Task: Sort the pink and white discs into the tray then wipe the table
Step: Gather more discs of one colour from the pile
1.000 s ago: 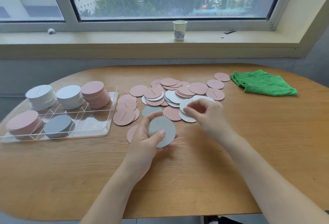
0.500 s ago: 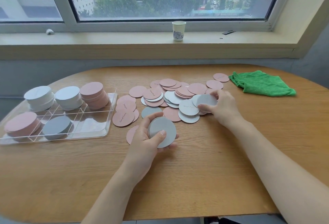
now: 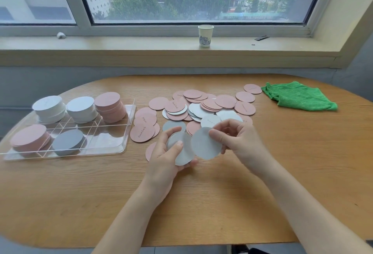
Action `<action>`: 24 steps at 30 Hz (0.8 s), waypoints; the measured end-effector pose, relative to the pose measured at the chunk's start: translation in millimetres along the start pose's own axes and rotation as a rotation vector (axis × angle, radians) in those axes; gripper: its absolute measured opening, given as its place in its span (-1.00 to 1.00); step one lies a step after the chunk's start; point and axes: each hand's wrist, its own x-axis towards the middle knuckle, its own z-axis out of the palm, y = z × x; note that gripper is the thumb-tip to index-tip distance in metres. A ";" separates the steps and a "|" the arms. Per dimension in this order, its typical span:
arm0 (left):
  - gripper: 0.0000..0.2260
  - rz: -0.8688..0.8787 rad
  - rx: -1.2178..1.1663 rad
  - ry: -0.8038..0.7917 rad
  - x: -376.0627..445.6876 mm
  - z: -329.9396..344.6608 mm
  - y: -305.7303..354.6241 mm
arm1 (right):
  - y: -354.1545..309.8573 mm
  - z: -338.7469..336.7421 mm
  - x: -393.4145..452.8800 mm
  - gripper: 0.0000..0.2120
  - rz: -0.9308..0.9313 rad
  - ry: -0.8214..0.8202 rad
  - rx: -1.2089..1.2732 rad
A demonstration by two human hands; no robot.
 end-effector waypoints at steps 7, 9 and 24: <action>-0.60 0.034 0.030 -0.110 -0.2 -3.7 -3.3 | 12.5 34.6 -6.5 -0.76 -0.023 0.019 -0.073; -0.55 0.043 0.054 -0.137 1.0 -5.5 -6.3 | 13.0 32.4 -4.8 -0.75 -0.026 0.008 -0.117; -0.53 -0.017 0.001 -0.193 2.0 -5.4 -8.3 | 45.6 -48.4 76.0 -0.42 0.081 0.220 -0.686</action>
